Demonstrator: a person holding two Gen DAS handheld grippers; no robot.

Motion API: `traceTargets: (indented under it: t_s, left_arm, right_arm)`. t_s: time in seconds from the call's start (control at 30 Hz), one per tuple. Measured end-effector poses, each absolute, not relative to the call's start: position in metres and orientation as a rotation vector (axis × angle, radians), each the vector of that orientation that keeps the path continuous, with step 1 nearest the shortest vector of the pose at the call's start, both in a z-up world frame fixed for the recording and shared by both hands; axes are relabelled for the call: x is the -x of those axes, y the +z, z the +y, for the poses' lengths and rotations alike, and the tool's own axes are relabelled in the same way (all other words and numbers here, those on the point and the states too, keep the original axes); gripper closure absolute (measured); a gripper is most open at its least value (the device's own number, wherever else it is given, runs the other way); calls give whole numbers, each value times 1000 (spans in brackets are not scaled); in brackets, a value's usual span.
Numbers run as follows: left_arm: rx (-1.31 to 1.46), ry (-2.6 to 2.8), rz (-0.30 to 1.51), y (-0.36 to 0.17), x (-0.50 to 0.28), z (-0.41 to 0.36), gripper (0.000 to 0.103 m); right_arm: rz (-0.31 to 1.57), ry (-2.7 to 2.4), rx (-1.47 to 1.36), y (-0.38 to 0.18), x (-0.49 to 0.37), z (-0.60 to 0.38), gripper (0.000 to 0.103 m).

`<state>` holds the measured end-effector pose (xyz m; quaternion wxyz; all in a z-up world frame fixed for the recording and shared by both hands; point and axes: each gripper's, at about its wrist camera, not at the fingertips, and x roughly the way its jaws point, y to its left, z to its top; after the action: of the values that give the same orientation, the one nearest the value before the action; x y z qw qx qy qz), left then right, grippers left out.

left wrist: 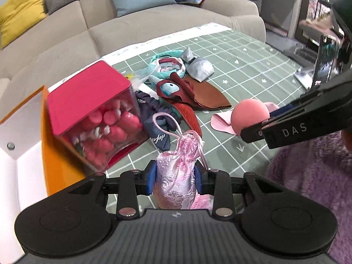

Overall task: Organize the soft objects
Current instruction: 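Grasp the pink ball with the right tool while the left tool grasps the pink pouch, then carry the pink ball and pink pouch into the orange box and release both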

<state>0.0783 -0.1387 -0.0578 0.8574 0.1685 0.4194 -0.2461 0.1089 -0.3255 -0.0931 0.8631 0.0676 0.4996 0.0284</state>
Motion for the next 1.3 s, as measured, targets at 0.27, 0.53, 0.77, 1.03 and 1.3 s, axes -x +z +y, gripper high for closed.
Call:
traceTargets:
  t_s: [0.27, 0.53, 0.77, 1.03, 1.3]
  left_arm:
    - [-239, -532, 839, -29, -52, -113, 64]
    - [-142, -525, 787, 9, -33, -83, 64]
    - [-76, -447, 739, 34, -31, -42, 64]
    - [-41, -305, 679, 60, -44, 17, 64]
    - [-43, -209, 682, 72, -78, 66, 64]
  right_arm:
    - [1015, 81, -157, -79, -79, -309, 60]
    - [984, 141, -153, -56, -44, -275, 60]
    - [938, 264, -98, -23, -40, -220, 60]
    - [867, 383, -48, 9, -56, -161, 59]
    - [842, 501, 0, 22, -92, -96, 58]
